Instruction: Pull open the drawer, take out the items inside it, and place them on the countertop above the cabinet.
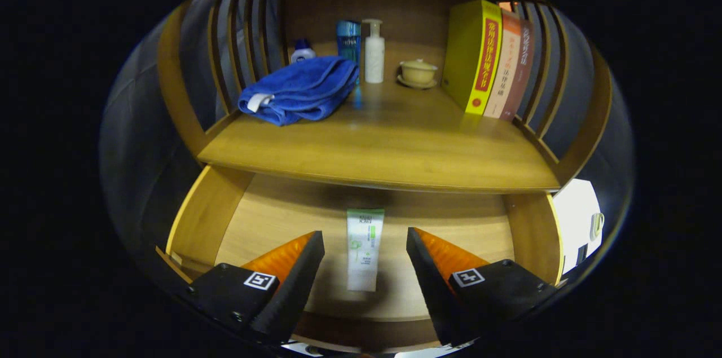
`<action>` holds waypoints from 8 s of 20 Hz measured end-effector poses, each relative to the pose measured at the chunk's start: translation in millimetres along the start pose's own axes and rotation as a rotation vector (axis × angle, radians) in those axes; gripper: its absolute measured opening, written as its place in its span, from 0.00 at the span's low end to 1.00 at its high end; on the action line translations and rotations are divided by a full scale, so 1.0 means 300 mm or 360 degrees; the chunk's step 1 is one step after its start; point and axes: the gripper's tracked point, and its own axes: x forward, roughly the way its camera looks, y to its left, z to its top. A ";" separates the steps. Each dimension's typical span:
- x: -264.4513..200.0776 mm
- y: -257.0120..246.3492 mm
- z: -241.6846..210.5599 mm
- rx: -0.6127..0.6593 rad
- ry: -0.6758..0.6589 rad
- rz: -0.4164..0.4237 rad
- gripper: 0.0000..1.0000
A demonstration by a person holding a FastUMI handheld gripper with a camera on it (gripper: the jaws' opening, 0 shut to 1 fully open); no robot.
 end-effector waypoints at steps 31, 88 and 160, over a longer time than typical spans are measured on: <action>0.064 0.083 0.074 0.0125 0.0359 0.0091 0.55; 0.083 -0.072 0.726 0.0370 -0.0287 0.0118 0.71; -0.200 -0.014 0.035 0.0202 -0.0839 -0.0163 0.96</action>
